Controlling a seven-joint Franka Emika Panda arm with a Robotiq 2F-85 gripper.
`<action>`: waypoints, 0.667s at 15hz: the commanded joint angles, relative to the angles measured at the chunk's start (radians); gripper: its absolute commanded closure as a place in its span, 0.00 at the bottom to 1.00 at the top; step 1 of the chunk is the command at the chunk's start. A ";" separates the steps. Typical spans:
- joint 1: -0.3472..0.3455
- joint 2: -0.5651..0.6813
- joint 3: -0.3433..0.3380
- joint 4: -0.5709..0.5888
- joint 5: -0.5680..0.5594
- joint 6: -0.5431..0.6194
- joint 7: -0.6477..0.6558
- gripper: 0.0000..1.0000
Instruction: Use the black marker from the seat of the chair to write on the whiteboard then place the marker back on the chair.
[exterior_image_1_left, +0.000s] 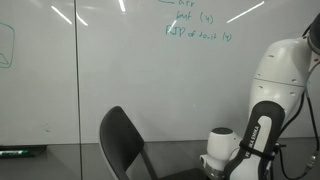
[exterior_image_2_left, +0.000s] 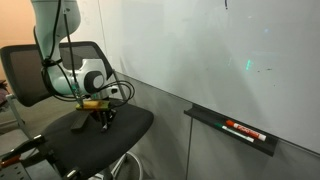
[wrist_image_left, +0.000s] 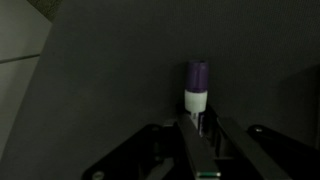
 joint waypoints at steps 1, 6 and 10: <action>0.015 -0.122 -0.053 -0.060 -0.007 -0.092 0.017 0.89; 0.055 -0.306 -0.218 -0.104 -0.096 -0.266 0.117 0.89; 0.052 -0.479 -0.332 -0.130 -0.327 -0.413 0.299 0.89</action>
